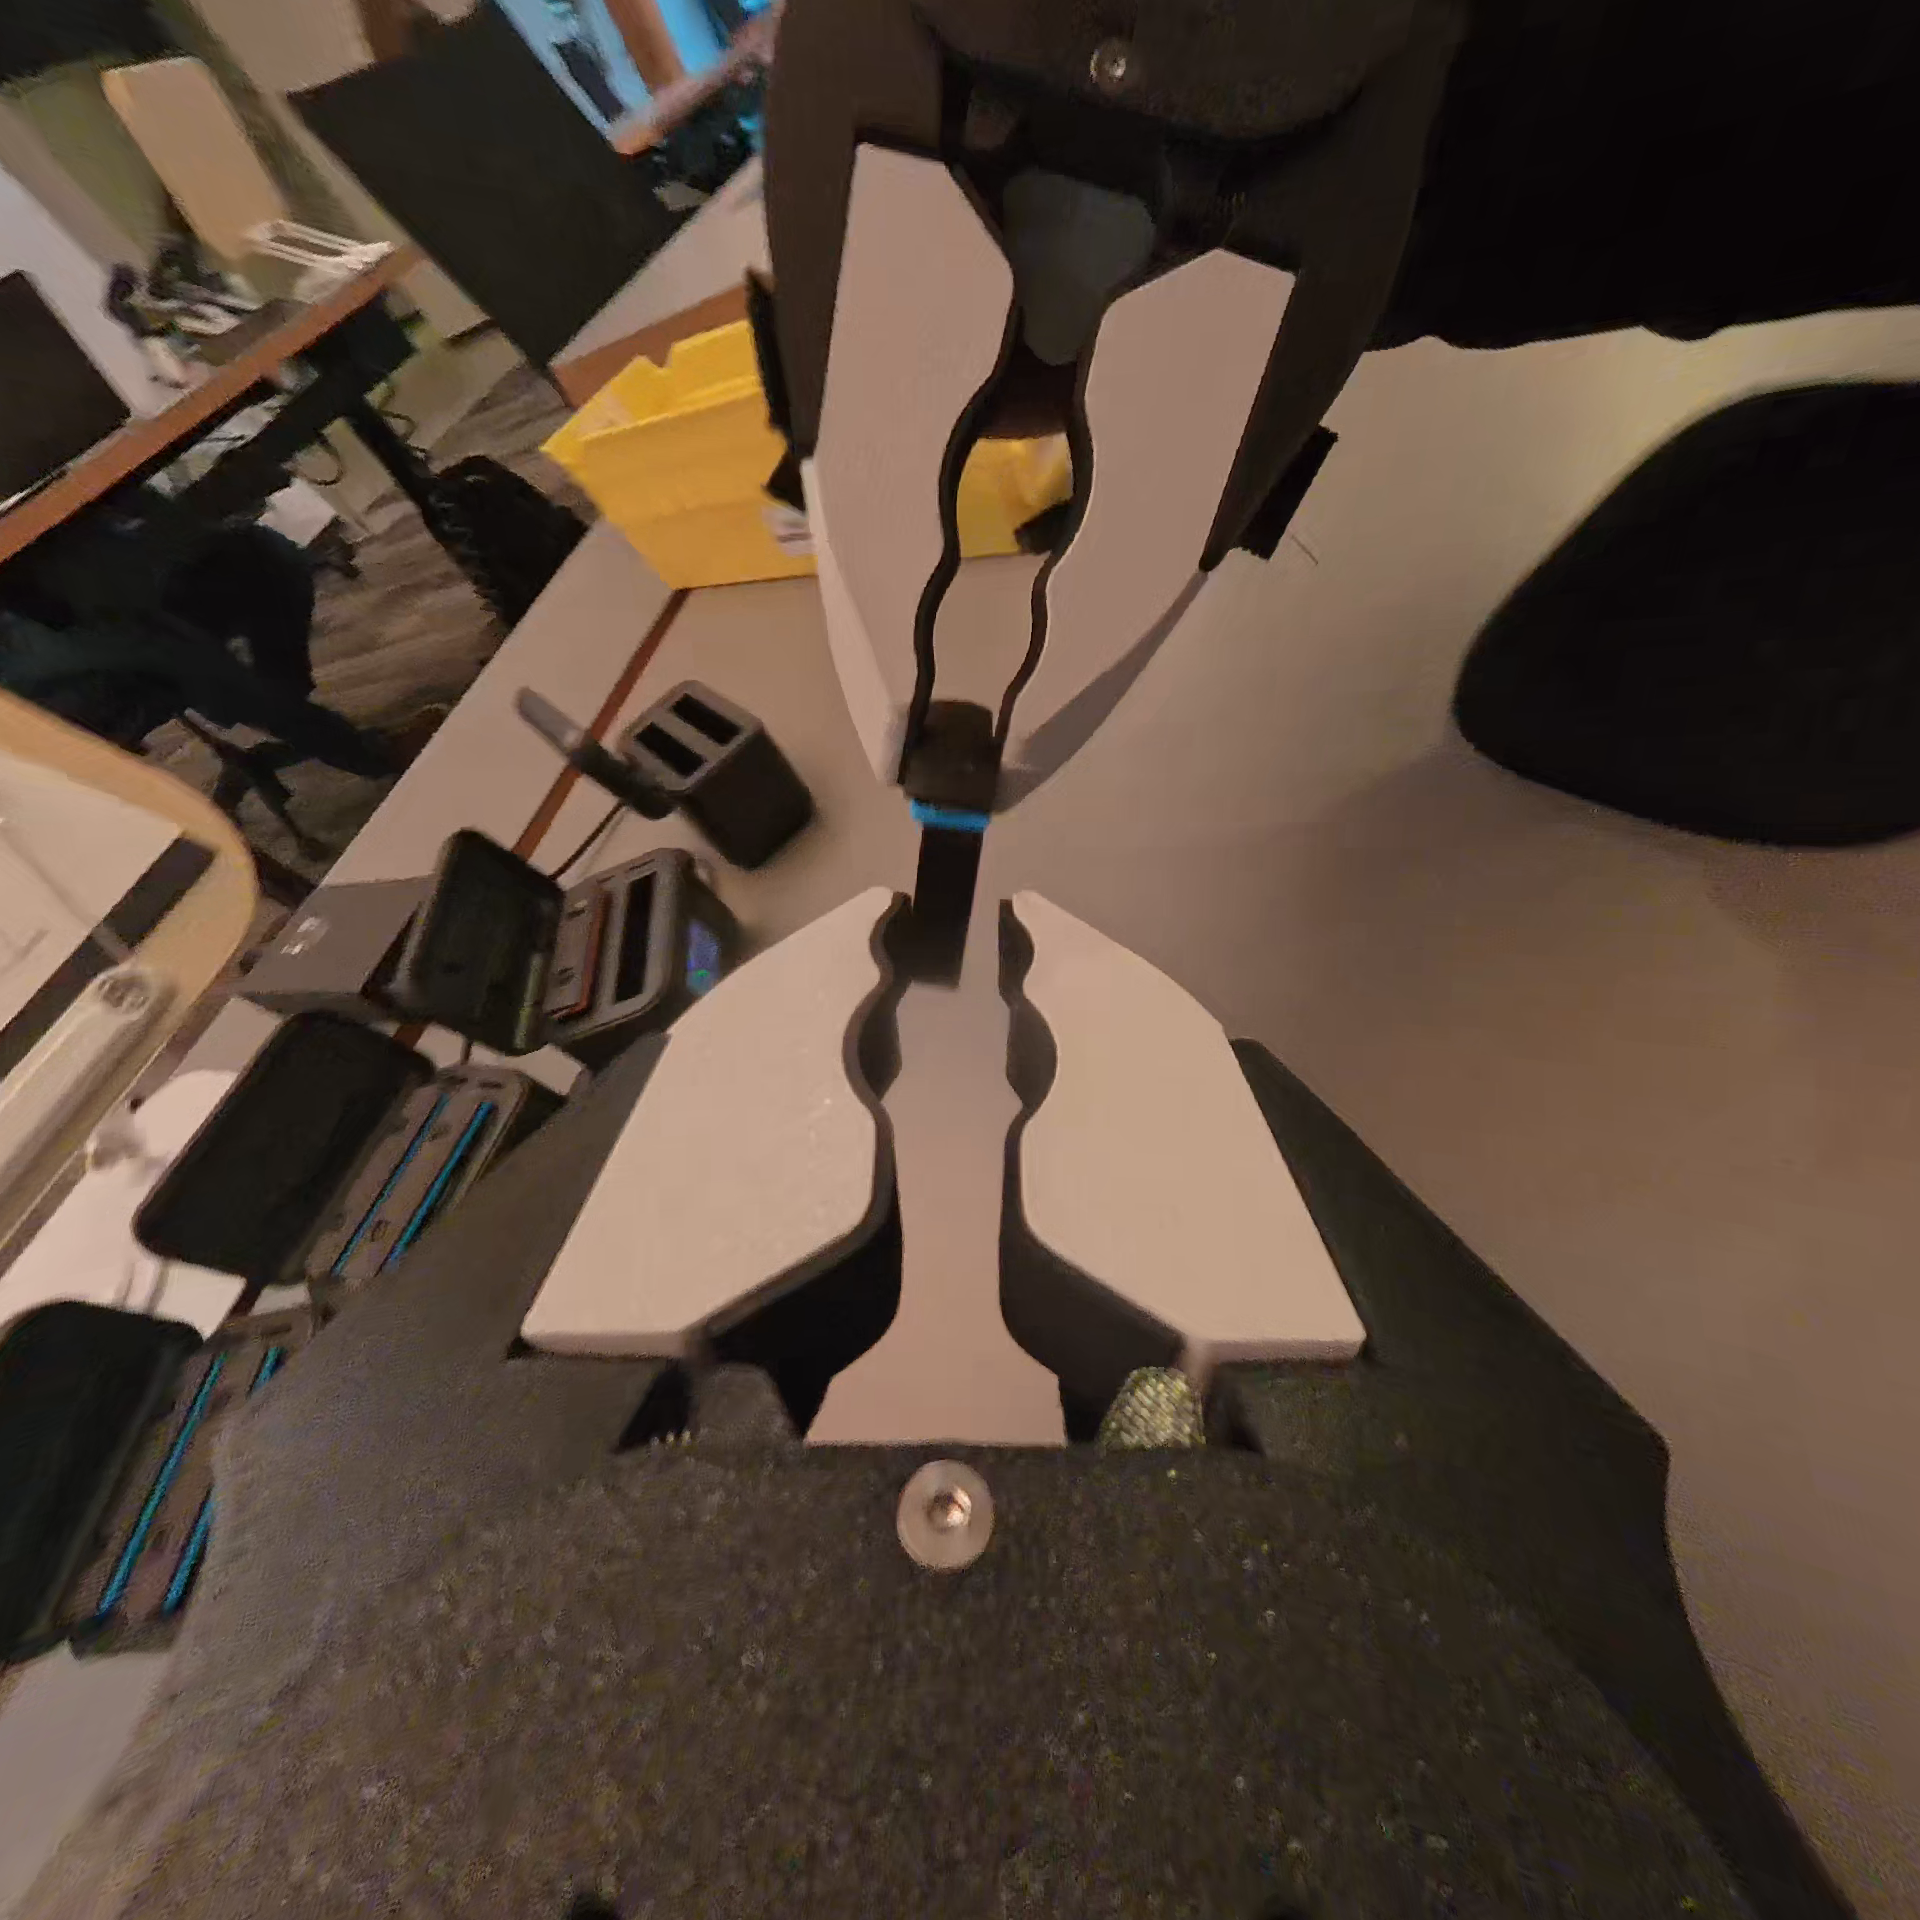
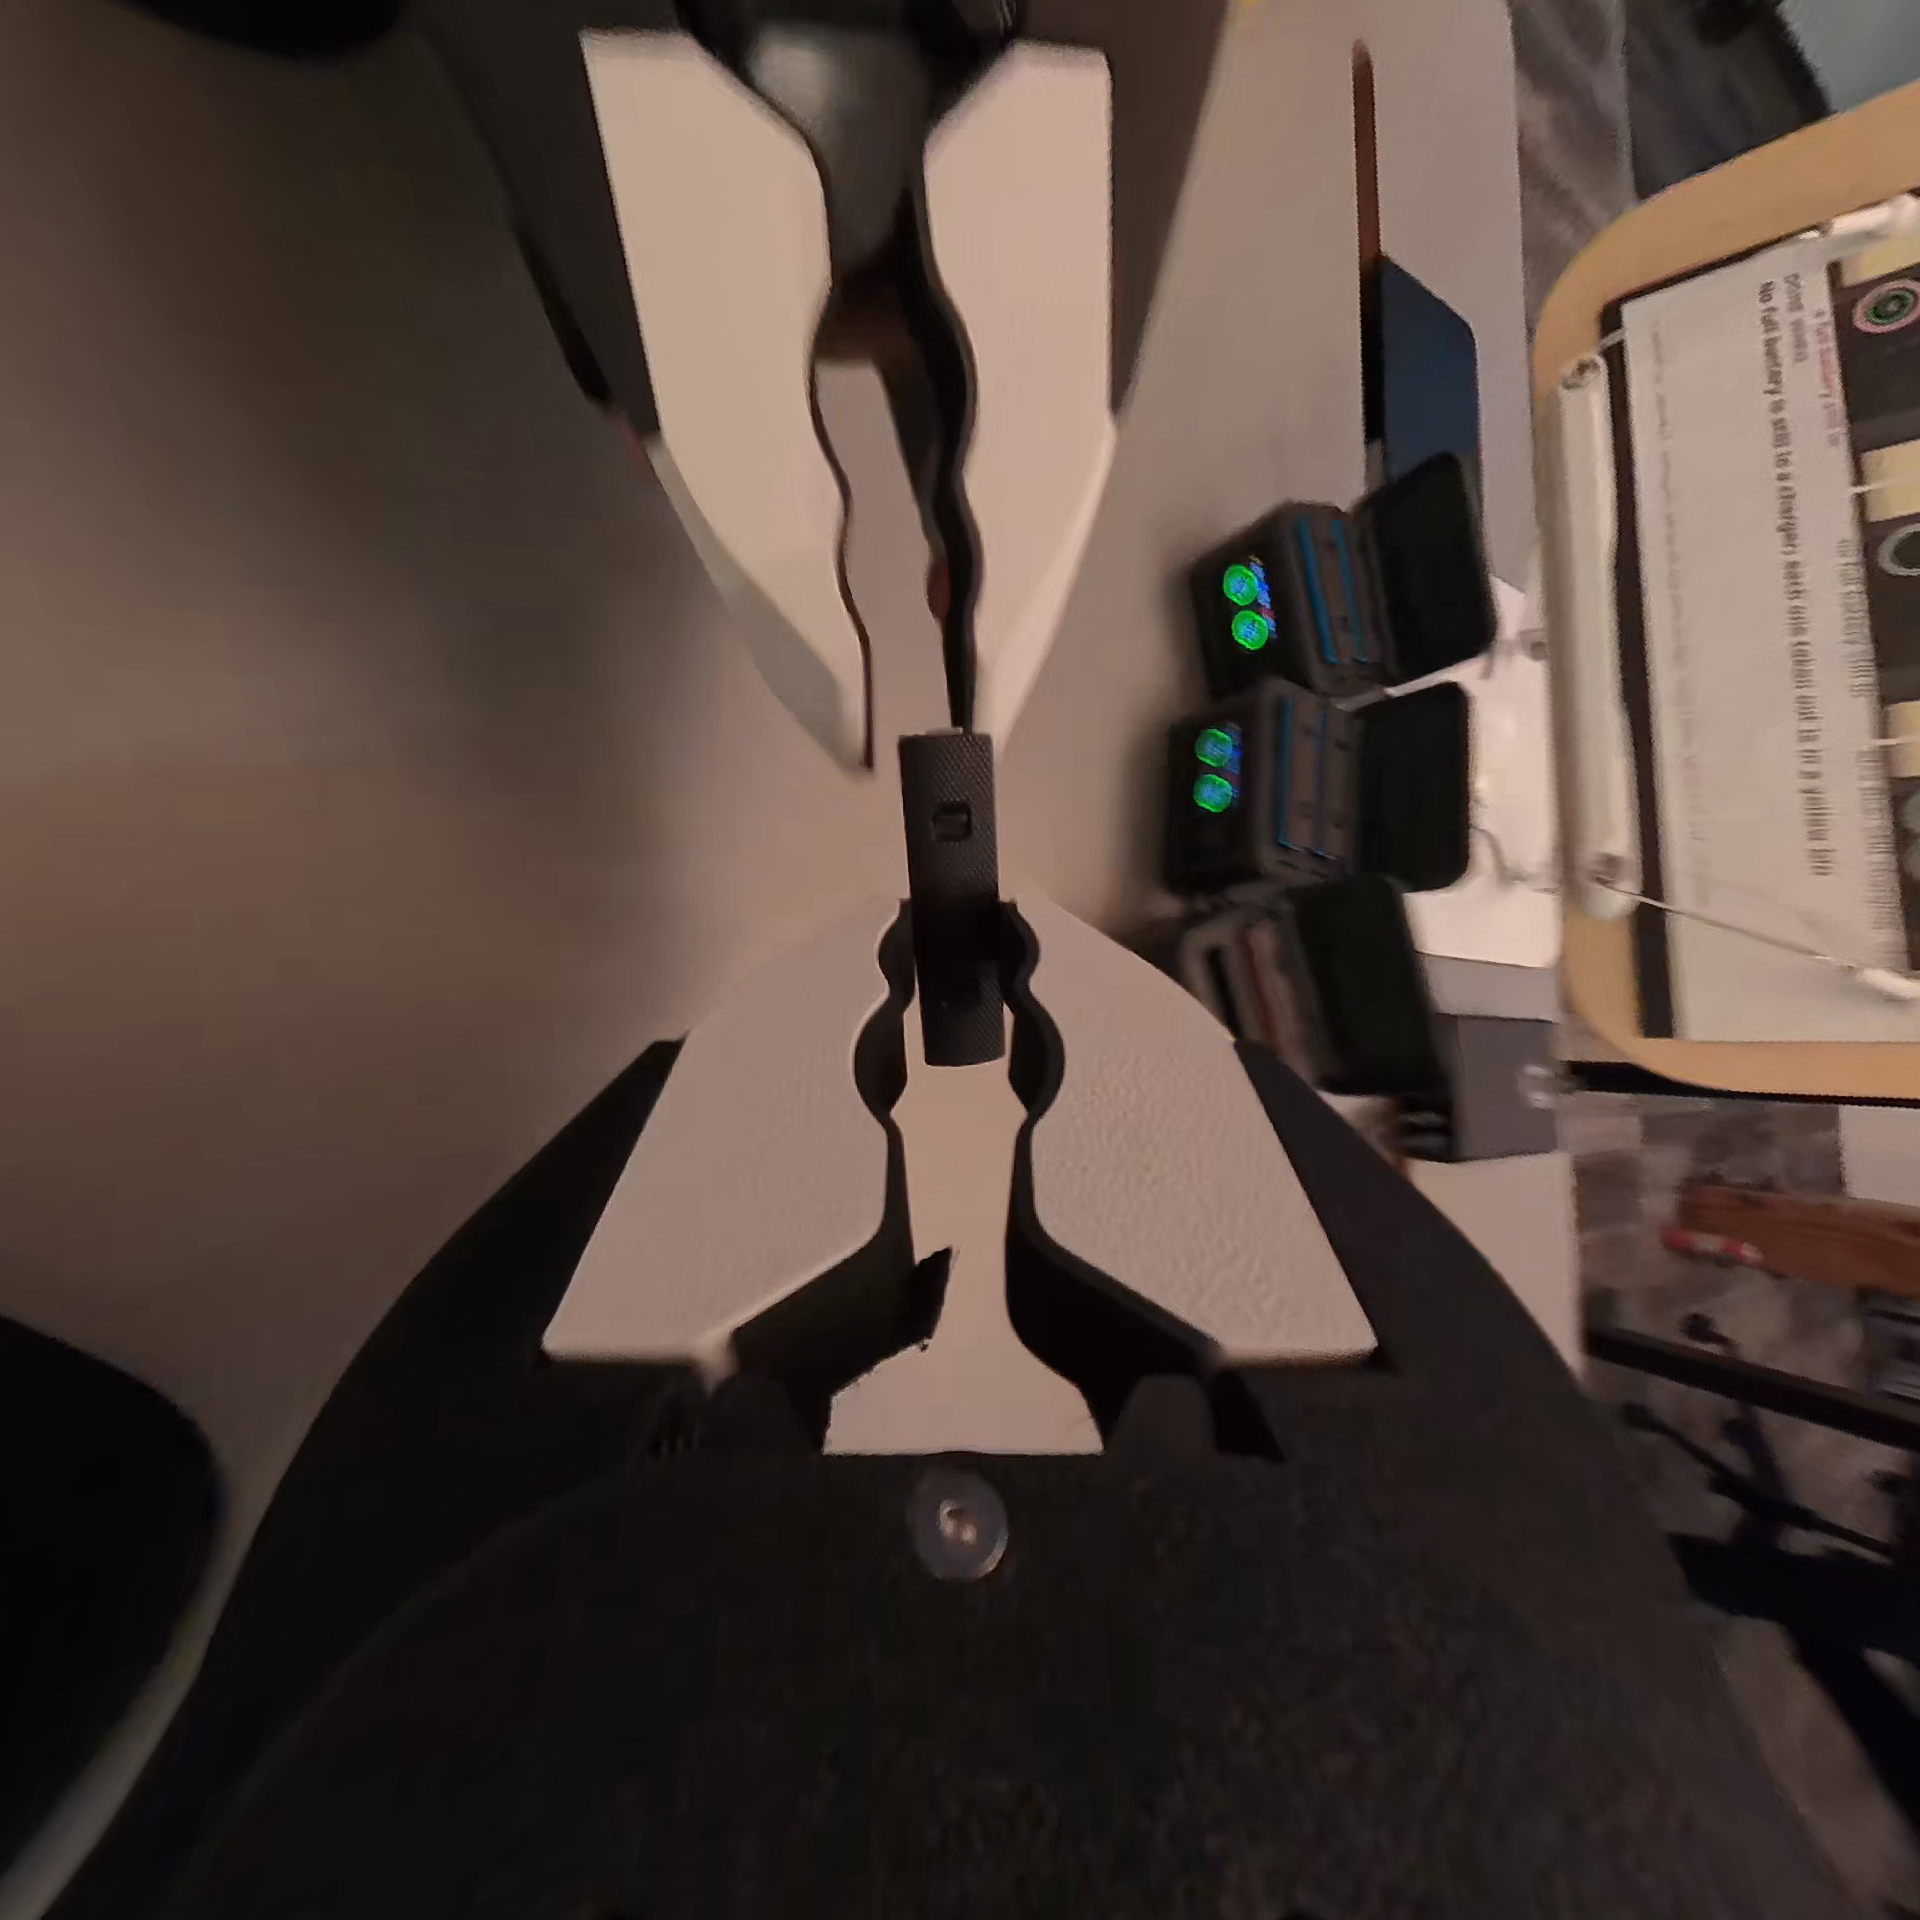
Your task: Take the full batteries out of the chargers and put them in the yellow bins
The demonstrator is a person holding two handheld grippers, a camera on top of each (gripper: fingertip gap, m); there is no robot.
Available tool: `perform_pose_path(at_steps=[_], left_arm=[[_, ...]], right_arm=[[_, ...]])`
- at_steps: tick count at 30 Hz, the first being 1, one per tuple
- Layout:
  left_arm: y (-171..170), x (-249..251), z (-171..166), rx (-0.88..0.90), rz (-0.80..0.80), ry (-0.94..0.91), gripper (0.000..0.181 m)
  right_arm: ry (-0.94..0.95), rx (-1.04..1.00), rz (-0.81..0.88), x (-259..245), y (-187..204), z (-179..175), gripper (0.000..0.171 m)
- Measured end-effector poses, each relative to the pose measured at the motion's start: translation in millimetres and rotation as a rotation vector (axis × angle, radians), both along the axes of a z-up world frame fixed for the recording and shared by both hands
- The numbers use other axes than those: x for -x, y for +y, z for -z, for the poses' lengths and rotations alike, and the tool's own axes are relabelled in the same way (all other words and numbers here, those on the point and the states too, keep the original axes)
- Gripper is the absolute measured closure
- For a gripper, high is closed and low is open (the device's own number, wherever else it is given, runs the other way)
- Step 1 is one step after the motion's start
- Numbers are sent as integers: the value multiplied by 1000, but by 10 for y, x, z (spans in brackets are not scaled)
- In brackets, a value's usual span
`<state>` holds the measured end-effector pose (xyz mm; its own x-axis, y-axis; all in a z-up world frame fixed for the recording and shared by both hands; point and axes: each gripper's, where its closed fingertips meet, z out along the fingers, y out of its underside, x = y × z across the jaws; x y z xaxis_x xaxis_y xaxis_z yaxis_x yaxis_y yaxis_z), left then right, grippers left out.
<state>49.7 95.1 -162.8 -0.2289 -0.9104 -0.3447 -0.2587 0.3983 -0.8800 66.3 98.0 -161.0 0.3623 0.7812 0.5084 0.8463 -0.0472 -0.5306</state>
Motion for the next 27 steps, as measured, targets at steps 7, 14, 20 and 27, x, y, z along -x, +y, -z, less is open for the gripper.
perform_pose_path(at_steps=[7, 14, 20, 27], left_arm=[[579, 82, -195, 129, -245, -217, 181], [962, 245, -348, 143, -471, -362, 181], [1061, 280, -357, 132, -539, -381, 181], [1102, 300, -374, 126, -557, -392, 181]], right_arm=[[-255, 68, -19, -545, 710, -84, 156], [-354, 229, -38, -788, 1076, 165, 156], [-375, 338, -69, -809, 1116, 341, 156], [-383, 400, -81, -862, 1136, 425, 156]])
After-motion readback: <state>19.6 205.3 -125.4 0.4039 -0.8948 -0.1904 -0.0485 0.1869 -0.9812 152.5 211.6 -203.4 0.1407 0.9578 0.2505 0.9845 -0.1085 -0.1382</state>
